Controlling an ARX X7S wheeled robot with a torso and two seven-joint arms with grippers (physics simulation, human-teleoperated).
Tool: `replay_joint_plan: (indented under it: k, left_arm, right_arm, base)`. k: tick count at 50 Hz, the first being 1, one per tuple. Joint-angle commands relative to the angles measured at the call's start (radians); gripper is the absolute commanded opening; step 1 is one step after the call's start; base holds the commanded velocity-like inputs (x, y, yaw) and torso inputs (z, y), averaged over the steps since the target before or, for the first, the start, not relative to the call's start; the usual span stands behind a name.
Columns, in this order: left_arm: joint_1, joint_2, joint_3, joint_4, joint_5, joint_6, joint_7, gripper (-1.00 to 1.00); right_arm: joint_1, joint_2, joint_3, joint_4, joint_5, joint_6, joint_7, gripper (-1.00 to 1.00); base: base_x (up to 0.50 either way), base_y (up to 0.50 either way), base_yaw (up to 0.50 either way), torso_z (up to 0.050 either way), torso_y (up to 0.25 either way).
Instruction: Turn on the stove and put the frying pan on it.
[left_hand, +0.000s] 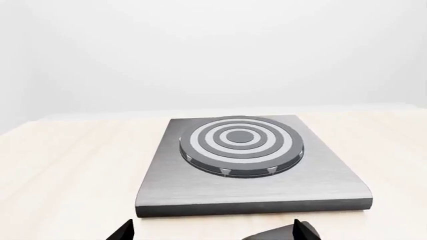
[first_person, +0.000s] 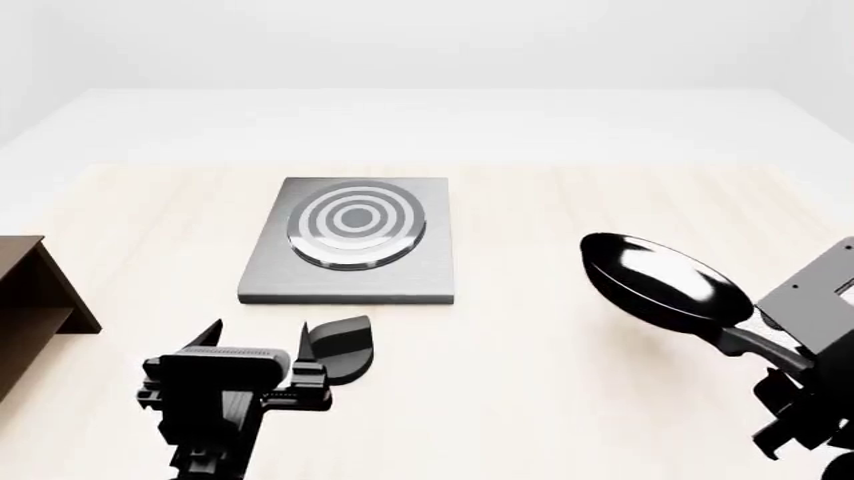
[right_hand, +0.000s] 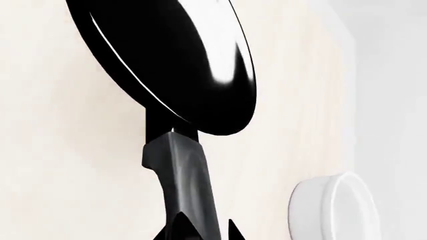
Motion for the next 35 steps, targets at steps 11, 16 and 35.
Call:
replay_joint_plan:
  k: [11, 16, 35]
  left_arm:
    - [0.000, -0.005, 0.003, 0.003, -0.004, 0.000, -0.011, 1.00]
    - [-0.003, -0.006, 0.005, 0.002, -0.004, -0.002, -0.014, 1.00]
    - [-0.003, -0.016, 0.006, 0.019, -0.010, -0.020, -0.028, 1.00]
  right_arm:
    - [0.311, -0.115, -0.145, 0.051, -0.034, -0.080, -0.007, -1.00]
    - [0.370, -0.176, -0.148, 0.115, -0.007, -0.126, 0.043, -1.00]
    - [0.440, -0.361, -0.135, 0.288, 0.062, -0.269, 0.262, -1.00]
  base:
    - [0.00, 0.00, 0.00, 0.000, 0.001]
    - [0.00, 0.00, 0.00, 0.000, 0.002]
    - [0.00, 0.00, 0.00, 0.000, 0.002]
